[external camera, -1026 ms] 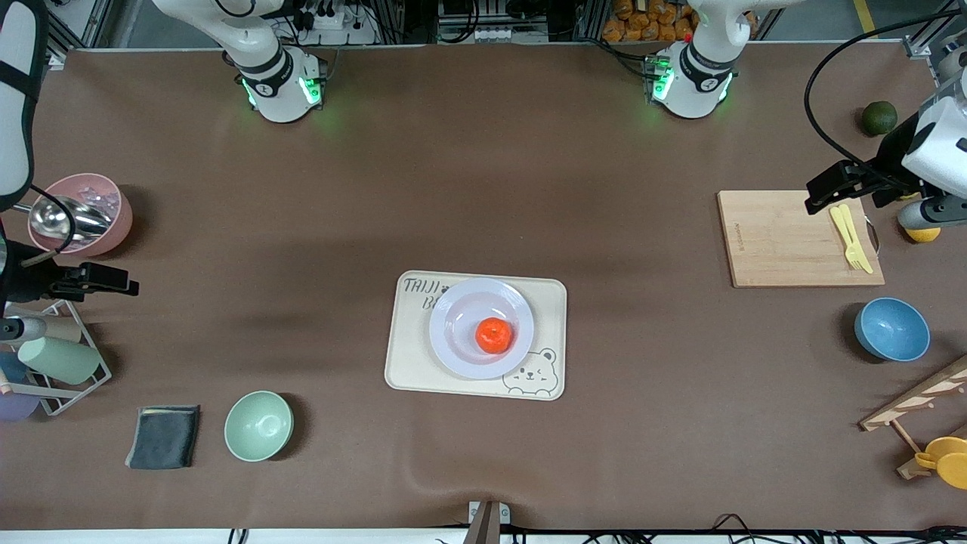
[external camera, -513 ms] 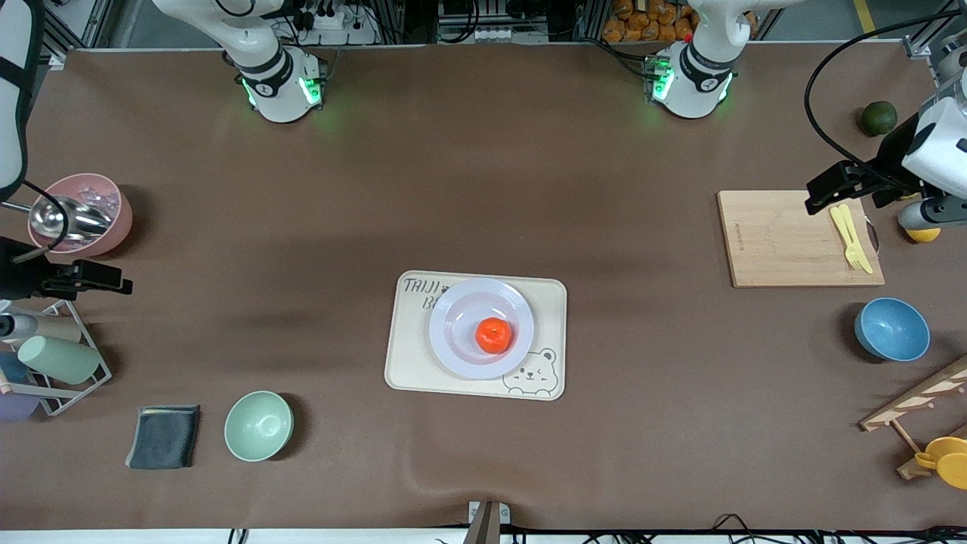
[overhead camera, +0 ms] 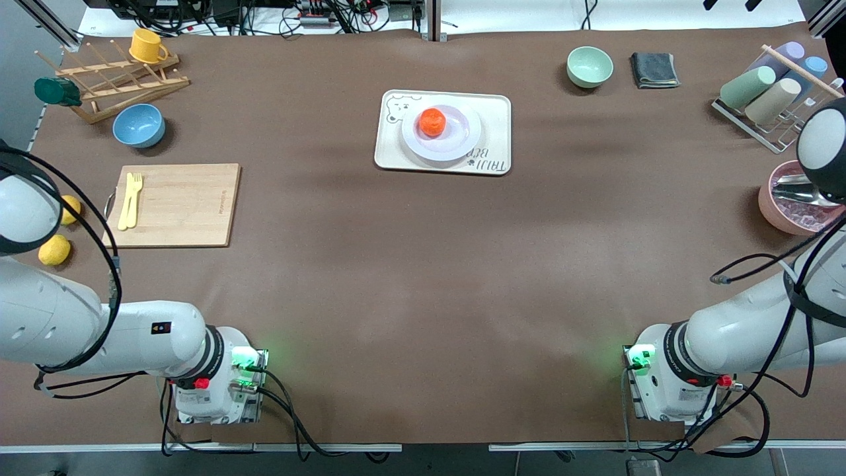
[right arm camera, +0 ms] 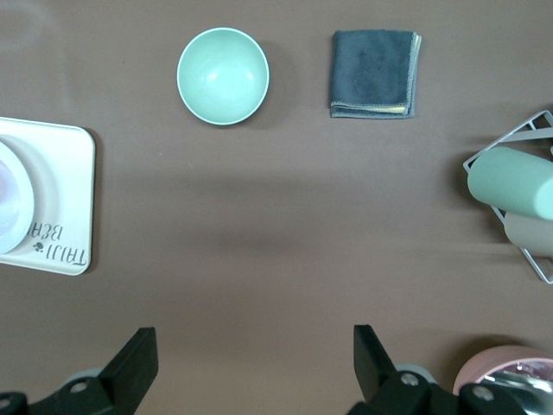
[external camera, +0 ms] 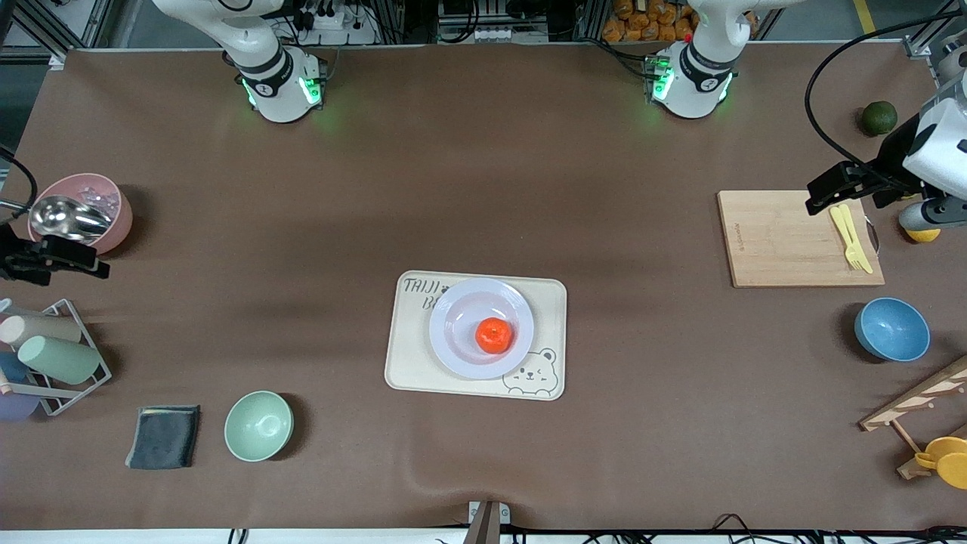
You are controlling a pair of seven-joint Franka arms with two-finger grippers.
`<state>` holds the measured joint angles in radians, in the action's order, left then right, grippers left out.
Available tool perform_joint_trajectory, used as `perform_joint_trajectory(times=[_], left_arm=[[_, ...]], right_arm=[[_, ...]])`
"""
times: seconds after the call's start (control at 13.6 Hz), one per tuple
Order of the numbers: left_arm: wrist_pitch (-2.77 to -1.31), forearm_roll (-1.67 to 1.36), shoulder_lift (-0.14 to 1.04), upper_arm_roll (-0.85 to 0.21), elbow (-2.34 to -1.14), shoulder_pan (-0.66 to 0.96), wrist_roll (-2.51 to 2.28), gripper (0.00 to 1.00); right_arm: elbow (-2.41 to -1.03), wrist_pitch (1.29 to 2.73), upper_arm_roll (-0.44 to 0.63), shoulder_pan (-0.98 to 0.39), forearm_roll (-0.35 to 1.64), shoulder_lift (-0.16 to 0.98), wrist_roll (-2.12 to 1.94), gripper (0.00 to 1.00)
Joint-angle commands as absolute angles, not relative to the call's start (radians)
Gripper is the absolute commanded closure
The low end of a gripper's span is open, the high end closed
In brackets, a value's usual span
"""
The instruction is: Place orange and plate with both arms
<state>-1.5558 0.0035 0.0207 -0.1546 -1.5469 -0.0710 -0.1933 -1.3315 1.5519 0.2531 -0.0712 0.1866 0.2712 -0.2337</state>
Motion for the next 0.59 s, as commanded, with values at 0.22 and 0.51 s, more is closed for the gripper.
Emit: perform_joint_trajectory(times=[0.22, 0.51], left_arm=[[-1.545, -0.011, 0.014, -0.147, -1.545, -0.077, -0.167, 0.00], [-1.543, -0.003, 0.005, -0.146, -1.540, -0.084, -0.137, 0.00]], right_arm=[[-1.377, 1.534, 0.161, 0.012, 0.106, 0.178, -0.209, 0.00], [-1.436, 1.516, 0.059, 0.044, 0.061, 0.104, -0.109, 0.00]])
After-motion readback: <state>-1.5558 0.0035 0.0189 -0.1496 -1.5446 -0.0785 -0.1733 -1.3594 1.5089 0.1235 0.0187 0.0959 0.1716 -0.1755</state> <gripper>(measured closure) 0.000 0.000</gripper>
